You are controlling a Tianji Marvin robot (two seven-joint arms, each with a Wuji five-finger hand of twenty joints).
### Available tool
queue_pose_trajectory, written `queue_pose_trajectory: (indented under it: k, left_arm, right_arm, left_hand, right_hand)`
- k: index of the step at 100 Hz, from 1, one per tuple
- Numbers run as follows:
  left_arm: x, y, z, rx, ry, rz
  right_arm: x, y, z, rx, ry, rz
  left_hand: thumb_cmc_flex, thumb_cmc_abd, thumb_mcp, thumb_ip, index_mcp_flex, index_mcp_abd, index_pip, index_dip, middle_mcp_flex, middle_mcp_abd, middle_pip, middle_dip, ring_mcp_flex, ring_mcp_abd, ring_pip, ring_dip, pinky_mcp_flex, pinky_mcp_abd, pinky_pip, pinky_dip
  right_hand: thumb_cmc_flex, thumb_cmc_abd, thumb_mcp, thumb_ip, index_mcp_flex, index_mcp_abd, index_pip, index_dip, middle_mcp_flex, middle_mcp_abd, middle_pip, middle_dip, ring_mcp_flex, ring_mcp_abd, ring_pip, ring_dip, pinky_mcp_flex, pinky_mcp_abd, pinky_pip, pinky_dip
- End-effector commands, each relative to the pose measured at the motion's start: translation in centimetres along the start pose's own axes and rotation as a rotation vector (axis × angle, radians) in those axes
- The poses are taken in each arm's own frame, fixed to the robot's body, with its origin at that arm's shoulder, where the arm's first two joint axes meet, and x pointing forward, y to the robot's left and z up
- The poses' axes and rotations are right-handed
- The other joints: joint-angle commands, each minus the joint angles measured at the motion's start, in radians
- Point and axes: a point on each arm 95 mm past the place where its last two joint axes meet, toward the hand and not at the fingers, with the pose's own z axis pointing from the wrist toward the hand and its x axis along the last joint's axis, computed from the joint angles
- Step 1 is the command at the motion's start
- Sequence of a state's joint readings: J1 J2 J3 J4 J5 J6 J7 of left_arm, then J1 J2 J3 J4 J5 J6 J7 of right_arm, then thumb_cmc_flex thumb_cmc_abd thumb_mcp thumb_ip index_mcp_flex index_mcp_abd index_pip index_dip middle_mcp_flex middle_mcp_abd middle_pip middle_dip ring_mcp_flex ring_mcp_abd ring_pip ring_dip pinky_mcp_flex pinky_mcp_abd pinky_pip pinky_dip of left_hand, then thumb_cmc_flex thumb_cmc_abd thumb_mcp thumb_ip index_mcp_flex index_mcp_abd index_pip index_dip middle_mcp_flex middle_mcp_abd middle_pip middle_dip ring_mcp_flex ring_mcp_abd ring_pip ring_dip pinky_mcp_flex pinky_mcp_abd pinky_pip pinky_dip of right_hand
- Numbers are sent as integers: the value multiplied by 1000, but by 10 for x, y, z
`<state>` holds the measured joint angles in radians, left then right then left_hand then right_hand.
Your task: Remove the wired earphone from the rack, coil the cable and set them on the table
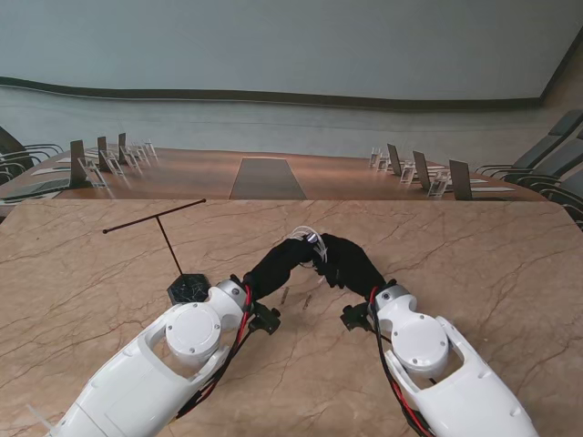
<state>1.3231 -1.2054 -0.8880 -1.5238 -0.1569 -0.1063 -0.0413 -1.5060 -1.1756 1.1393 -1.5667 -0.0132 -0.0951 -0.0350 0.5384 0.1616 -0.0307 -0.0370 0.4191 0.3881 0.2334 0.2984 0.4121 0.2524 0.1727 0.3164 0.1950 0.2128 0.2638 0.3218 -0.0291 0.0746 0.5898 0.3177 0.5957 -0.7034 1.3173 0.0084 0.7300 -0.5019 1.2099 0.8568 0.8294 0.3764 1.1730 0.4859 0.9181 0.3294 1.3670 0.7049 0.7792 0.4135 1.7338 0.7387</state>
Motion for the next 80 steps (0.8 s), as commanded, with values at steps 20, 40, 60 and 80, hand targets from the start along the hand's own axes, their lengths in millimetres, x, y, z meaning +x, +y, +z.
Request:
queue_pose_trajectory:
  k: [20,40,60,80]
  left_arm:
    - [12,7,4,10,42,-18]
    - [15,10,5,1,51,-28]
    - [15,11,5,-2,51,-32]
    - [15,11,4,-5,55,-30]
  right_arm:
    - [1,-8,-12,-4,19,16]
    - [-1,-18,-9,18,3,22]
    - [-4,-25,1,21,-27,34]
    - [-1,-21,6,6,-8,12]
  left_hand:
    - [30,-6,-3,-6,4,-192,65,3,-38,-100,20,-19,-48,-63,-22,-23,-3,-85,-68,-48]
    - [28,-2,-4,-7,-7,-198,71,0,-52,-113,22,-30,-55,-82,-30,-27,5,-98,-89,-58]
    - [28,-3,-3,-7,-6,-196,76,-1,-52,-110,28,-34,-53,-78,-27,-29,6,-97,-89,-57]
    - [26,-4,-4,-7,1,-196,81,-1,-40,-105,33,-34,-43,-69,-21,-27,8,-92,-79,-50]
  right_hand:
    - [-21,-30,5,-5,-48,123,55,-40,-12,18,29,-3,20,131,80,-3,50,-90,94,-25]
    - [8,1,-92,-33,-82,138,44,-154,-15,12,23,3,16,129,77,-4,45,-91,90,-25]
    - [64,158,-473,-125,-98,262,49,-439,9,5,-22,55,18,138,71,-19,45,-64,84,-25]
    - [119,170,-484,-126,-62,266,-66,-555,16,-13,-46,41,16,121,70,-28,50,-83,84,-34]
